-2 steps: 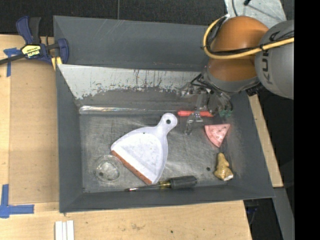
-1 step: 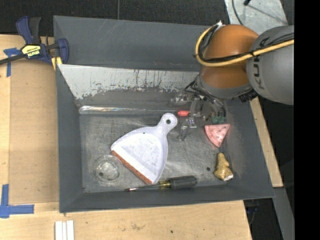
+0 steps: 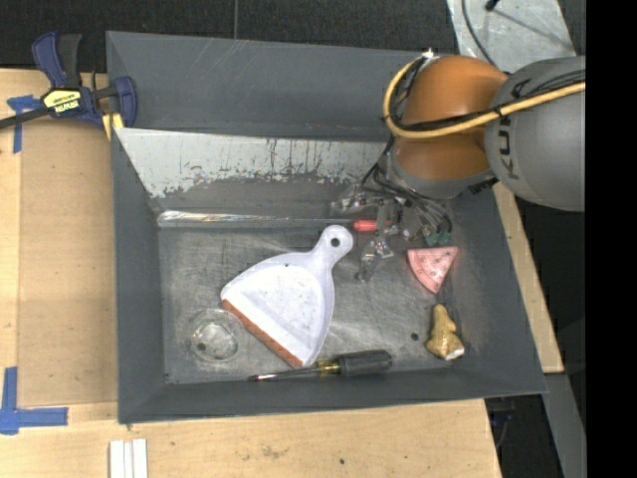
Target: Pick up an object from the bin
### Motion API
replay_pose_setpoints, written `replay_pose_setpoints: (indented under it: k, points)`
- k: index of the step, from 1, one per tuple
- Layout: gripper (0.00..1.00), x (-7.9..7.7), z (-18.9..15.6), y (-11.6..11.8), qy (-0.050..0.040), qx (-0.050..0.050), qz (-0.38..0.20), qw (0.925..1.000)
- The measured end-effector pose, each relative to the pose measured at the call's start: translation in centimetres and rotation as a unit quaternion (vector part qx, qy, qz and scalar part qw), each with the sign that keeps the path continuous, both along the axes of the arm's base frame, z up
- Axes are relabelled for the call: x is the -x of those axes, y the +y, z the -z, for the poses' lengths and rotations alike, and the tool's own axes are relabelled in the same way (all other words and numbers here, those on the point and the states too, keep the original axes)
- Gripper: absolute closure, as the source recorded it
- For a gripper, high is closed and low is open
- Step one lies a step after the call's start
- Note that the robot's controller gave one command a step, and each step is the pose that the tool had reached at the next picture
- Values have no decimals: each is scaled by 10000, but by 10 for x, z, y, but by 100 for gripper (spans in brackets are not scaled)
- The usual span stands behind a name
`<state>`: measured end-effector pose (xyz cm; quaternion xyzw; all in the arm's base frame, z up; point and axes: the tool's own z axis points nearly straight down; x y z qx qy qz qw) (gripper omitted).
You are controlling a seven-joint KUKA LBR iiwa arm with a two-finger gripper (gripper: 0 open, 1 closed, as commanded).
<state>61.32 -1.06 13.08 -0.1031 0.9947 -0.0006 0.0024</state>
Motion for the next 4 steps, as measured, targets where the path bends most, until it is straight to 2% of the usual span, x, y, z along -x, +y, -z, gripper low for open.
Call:
replay_pose_setpoints:
  k: [1, 2, 3, 4]
  points:
    - [100, -10, 52, 10, -54, -7, -965, 9953]
    - [100, -10, 52, 10, -54, -7, -963, 9953]
    - [100, 4, 3, 20, 25, -4, -1228, 9924]
    - [100, 9, -92, 7, 7, 0, -1465, 9892]
